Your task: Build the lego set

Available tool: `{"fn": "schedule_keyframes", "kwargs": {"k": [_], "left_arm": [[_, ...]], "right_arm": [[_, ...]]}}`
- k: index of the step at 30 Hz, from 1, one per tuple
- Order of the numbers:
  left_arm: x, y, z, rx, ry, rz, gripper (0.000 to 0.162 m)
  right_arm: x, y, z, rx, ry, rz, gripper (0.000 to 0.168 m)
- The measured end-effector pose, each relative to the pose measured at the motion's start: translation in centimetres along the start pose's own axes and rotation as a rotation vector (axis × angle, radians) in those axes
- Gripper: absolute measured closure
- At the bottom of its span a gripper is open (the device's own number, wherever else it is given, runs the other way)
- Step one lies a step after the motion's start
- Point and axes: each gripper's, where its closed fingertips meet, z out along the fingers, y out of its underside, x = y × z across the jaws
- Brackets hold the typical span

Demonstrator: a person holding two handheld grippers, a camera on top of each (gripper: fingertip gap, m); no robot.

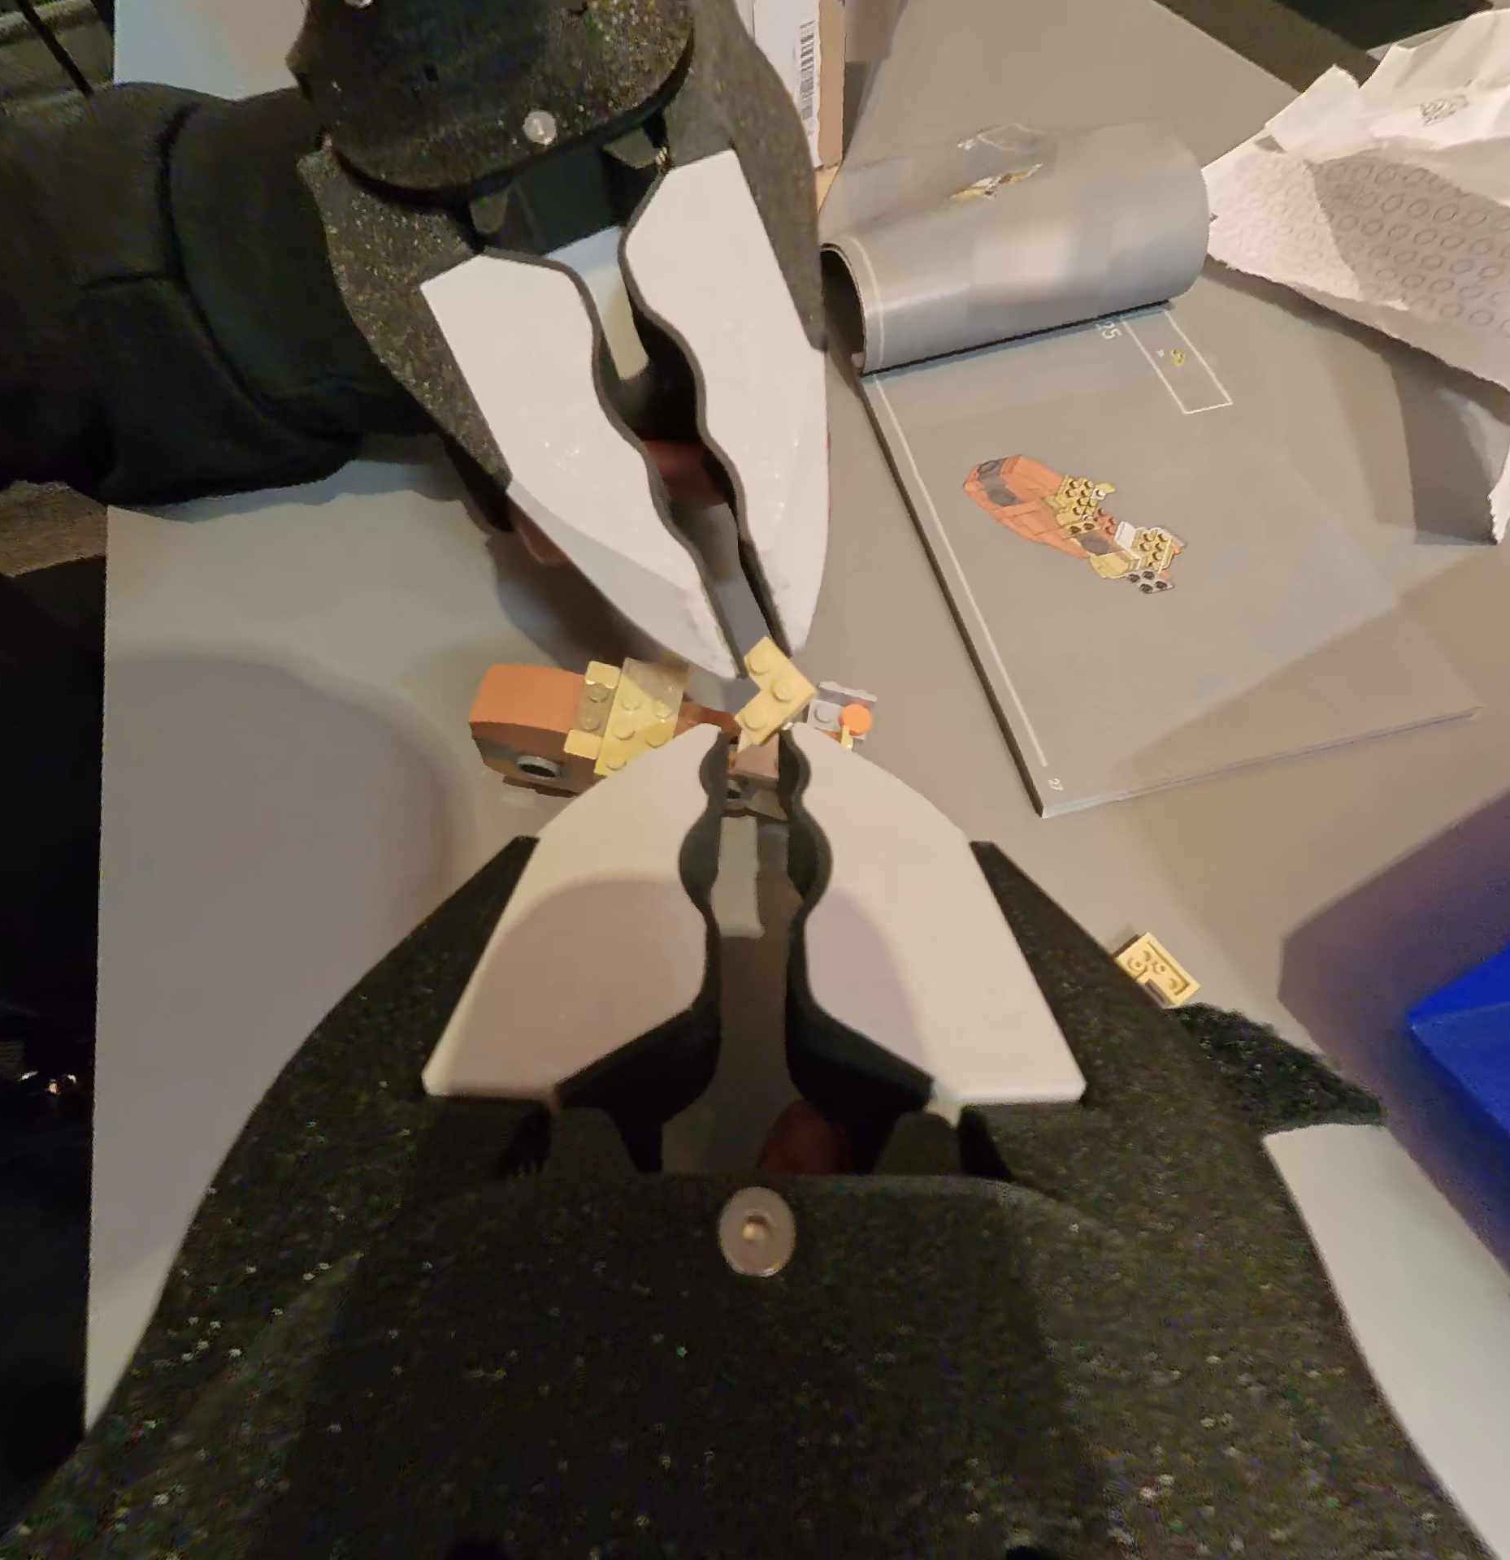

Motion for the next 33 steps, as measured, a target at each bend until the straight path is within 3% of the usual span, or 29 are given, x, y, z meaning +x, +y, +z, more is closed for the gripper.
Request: {"fn": "schedule_keyframes", "kwargs": {"k": [7,17,23,33], "left_arm": [[-0.8,0.3,-0.7,-0.031,0.079,0.004,0.155],[-0.9,1.7,-0.3,-0.271,0.366,0.206,0.155],[-0.8,1.9,0.0,-0.293,0.476,0.207,0.155],[-0.9,2.3,0.0,-0.283,0.572,0.161,0.155]], "right_arm": [[0.3,-0.1,-0.5,0.011,0.011,-0.025,0.157],[1.4,1.4,-0.7,-0.024,0.022,-0.075,0.15],[1.7,2.5,-0.2,-0.061,-0.004,0.021,0.138],[1.6,2.9,0.5,-0.097,-0.001,0.028,0.138]]}}
